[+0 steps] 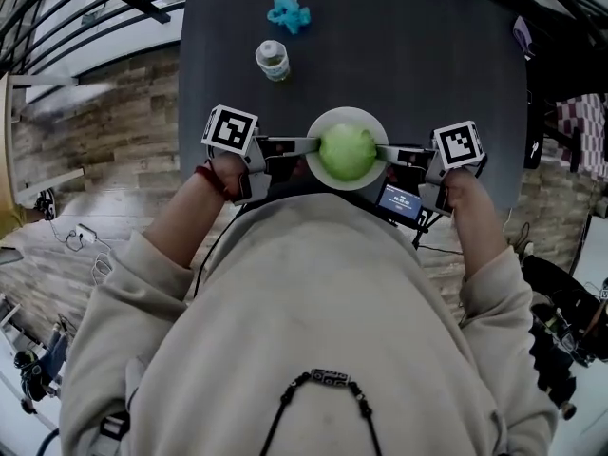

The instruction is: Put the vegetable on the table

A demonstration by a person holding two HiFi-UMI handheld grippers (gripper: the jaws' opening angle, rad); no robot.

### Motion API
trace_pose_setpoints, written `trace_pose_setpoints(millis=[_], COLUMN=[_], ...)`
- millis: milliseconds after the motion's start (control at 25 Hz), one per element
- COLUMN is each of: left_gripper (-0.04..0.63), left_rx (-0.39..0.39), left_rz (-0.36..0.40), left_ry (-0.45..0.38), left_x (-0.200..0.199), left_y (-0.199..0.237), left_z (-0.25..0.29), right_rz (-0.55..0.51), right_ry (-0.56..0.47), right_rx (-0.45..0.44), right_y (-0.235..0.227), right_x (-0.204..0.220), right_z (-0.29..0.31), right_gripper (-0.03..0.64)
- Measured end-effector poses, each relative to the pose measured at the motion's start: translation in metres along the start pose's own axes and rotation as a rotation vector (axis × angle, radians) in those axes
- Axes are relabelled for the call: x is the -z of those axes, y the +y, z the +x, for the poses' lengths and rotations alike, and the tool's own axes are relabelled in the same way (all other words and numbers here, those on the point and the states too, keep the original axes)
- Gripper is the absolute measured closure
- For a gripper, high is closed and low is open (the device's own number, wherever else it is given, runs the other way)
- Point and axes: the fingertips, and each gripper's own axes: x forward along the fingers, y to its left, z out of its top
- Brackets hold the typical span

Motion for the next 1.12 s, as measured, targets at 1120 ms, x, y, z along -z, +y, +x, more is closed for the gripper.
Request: trace_pose_setpoints(millis=[1120], left_gripper=[0.566], left_rx=[-0.051], left_rz=[-0.017], left_ry=[-0.147], left_x=[-0.002], left_y=[0.014], left_z=[-0.001], right_rz=[-0.013], right_ry=[0.114], right_rx=[-0.043], right_y=[-0.016], right_x=[-0.012], right_z=[0.003], right_gripper=[0.588])
